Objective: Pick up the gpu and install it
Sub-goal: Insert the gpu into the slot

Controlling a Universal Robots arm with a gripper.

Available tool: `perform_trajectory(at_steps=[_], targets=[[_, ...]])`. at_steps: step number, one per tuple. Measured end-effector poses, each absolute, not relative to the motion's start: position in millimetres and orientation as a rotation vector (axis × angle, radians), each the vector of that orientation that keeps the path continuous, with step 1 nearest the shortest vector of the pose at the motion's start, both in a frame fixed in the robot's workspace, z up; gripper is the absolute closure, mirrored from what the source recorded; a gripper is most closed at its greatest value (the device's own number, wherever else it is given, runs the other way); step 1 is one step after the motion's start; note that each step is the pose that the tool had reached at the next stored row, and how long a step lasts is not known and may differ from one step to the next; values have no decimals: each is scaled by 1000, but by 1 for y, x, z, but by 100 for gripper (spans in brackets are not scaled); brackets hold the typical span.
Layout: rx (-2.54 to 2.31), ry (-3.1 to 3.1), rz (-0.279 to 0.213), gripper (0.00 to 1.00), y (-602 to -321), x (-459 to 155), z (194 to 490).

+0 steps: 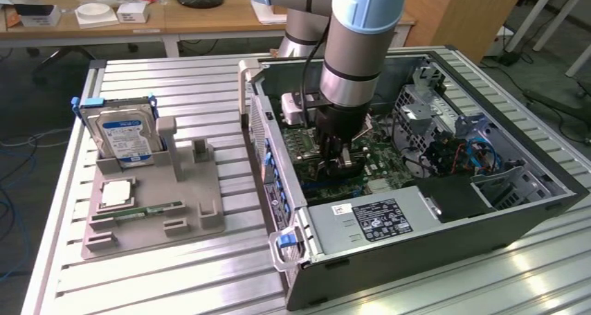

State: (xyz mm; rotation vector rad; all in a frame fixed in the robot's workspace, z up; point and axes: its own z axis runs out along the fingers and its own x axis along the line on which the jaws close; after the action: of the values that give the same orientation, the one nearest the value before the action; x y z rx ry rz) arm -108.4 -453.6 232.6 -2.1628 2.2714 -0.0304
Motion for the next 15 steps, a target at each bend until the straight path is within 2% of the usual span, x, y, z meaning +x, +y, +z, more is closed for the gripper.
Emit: perform_trajectory(at_steps=[15], targets=[[-2164, 2267, -26, 72, -454, -104, 233]])
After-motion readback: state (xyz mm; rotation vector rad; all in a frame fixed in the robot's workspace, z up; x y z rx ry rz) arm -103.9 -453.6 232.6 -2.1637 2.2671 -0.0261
